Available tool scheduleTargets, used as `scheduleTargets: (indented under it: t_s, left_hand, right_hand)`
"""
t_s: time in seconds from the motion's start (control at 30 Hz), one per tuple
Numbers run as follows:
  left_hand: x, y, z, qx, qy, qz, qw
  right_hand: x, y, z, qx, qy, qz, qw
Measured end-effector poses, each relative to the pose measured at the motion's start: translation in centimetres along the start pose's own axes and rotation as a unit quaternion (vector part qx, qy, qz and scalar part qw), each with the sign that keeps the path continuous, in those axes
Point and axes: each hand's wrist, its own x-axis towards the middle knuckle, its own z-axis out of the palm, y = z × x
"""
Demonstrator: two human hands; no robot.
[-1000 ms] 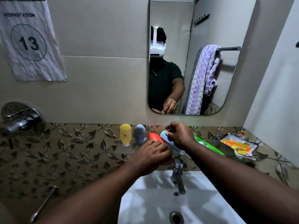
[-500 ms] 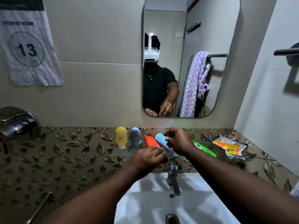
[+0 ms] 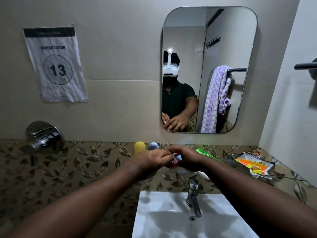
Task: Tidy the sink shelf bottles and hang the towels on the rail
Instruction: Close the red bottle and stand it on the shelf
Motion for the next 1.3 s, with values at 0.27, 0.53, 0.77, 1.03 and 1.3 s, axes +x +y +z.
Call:
scheduleTargets:
  t_s: [0.27,0.53,0.77,1.03,1.3]
  left_hand:
    - [2.3,-1.2,-3.0,-0.157,-0.143,-0.199,0.957]
    - [6.4,-1.8,-3.5,-0.282,-0.143,-0.358,0.878]
    - [7.2,-3.1,-2.5,-0.279,-0.101,-0.307,0.904]
    - [8.2,-6.7,-2.5,-0.204,-0.098,-0.235,0.945]
    - [9.0,-9.1,-0.6,-0.213,-0.069,-0.257,0.94]
  right_hand:
    - [0.3,-0.3,-0.5,0.023,-0.08,0.041,0.996]
    - [0.5,1.1,0.3,0.156,0.042,0.051,0.985]
    - [1.5,2.3,0.5,0.2,0.119,0.114,0.966]
    - [3.9,2.9,1.0,0.174,0.168,0.143,0.96]
    - [5.6,3.6,0.4,0.148,0.151,0.14,0.967]
